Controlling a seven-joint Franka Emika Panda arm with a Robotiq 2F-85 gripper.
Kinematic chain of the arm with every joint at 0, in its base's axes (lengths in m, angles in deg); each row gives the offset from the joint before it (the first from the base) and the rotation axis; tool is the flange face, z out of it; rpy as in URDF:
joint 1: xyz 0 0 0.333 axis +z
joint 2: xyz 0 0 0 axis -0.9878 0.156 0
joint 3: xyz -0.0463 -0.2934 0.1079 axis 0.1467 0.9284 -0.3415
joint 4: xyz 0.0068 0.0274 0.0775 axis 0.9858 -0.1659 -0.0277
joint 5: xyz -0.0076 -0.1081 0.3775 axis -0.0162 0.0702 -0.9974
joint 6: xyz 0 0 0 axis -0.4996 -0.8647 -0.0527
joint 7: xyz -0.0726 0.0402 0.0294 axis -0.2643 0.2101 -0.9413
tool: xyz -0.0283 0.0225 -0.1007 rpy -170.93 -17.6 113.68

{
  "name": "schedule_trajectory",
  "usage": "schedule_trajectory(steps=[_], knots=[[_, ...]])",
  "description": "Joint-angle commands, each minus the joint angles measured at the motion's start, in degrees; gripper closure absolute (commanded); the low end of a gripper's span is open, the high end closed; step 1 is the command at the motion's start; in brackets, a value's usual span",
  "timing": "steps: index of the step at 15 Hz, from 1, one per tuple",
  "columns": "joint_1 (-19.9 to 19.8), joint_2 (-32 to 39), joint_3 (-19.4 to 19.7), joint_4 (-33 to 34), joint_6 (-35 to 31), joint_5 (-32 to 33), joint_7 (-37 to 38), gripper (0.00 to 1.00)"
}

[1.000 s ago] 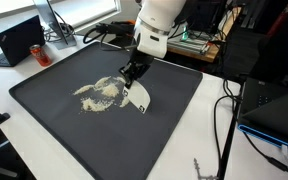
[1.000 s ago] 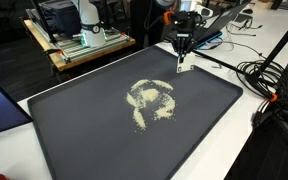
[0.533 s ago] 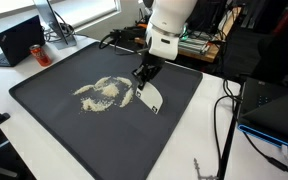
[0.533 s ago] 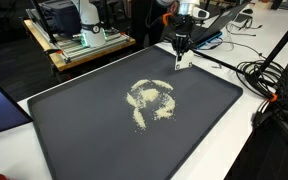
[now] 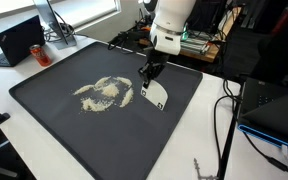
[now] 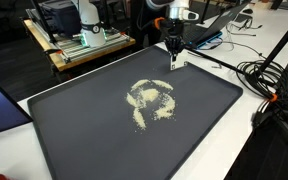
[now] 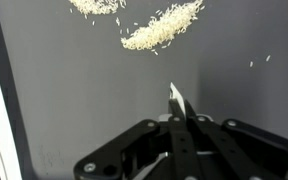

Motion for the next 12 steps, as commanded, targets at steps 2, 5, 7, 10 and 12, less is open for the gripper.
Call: schedule_trajectory(steps=[2,5,7,10,12], knots=[[0.1,-6.4,4.8,-8.9,-8.5,10.6,7.7,0.99],[0.7,-9.5,9.1,-12.5,-11.8,20.8,17.4,0.99],[1.1,-11.3,11.3,-13.8,-12.7,29.1,24.7,0.99],[0.7,-13.6,12.8,-15.3,-12.9,40.3,35.6,0.99],[0.5,-14.6,13.0,-16.0,-12.6,46.4,41.8,0.99]])
